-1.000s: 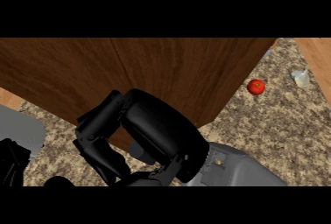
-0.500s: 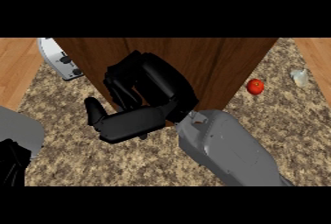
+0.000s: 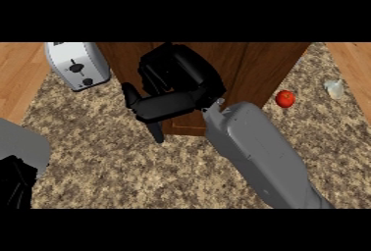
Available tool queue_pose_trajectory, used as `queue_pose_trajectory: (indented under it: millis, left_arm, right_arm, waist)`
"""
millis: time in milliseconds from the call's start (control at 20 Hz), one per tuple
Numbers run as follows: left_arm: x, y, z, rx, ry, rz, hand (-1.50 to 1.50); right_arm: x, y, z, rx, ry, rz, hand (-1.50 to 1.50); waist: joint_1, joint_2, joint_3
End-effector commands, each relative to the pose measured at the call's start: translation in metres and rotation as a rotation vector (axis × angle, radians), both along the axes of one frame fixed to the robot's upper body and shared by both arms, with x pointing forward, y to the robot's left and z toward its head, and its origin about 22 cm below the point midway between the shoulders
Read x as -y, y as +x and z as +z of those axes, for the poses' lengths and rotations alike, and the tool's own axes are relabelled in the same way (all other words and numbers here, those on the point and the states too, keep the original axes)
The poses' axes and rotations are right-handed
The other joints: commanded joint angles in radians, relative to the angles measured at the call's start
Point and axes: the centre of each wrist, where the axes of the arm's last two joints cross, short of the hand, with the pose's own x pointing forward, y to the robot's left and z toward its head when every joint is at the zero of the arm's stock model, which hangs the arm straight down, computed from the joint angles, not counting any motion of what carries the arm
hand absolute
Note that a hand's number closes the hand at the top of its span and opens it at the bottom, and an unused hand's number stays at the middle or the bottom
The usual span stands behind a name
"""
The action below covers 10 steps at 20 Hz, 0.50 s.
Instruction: Pick up the wine, place it into the cabinet and close the cabinet
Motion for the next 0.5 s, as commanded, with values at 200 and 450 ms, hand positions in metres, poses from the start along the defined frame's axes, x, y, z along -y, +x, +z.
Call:
queue_pose_trajectory:
  millis: [200,450]
  left_arm:
    - [-0.011,0.001,0.001,-0.014,0.01,-0.013,1.5]
    - [-0.001,0.001,-0.001,-0.008,-0.005,-0.021,1.5]
  right_arm:
    - [0.049,0.046,-0.015,-0.042,-0.019,-0.138,1.5]
    - [0.067,0.058,-0.013,-0.004,-0.038,-0.15,1.5]
  waist:
    - [0.005,0.024,0.003]
    - [0.011,0.028,0.003]
